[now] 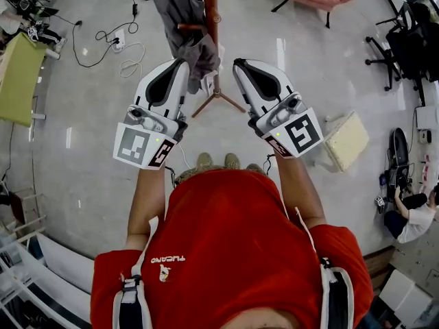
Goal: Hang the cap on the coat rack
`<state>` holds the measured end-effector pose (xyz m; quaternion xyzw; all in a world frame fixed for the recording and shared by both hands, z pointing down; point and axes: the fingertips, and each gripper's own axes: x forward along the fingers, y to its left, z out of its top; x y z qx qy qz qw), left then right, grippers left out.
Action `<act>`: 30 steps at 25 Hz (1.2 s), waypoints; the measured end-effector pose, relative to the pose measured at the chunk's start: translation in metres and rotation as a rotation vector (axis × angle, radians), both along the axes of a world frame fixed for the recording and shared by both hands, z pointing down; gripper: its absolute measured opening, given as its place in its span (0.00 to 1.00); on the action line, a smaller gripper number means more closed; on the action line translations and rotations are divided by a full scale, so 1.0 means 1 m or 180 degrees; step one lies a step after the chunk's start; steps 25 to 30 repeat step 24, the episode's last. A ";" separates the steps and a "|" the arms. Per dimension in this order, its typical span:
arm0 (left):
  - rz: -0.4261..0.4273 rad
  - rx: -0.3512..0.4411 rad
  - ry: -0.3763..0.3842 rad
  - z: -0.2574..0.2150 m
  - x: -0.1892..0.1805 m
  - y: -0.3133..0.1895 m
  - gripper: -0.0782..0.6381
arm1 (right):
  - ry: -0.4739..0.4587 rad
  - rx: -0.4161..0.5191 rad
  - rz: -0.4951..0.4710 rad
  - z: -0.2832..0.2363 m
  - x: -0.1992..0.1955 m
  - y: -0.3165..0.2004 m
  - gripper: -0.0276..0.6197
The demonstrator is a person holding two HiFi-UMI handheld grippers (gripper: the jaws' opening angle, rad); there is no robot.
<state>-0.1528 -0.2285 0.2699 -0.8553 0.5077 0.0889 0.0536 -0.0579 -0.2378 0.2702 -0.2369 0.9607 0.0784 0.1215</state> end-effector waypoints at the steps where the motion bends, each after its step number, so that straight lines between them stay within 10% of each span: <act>1: -0.0017 -0.0010 -0.0004 0.001 -0.002 0.001 0.12 | -0.0001 -0.0002 -0.0016 0.000 -0.002 0.000 0.08; 30: -0.0160 -0.0103 -0.0040 0.014 -0.011 0.003 0.12 | 0.0030 -0.0015 -0.0171 0.011 -0.013 -0.004 0.08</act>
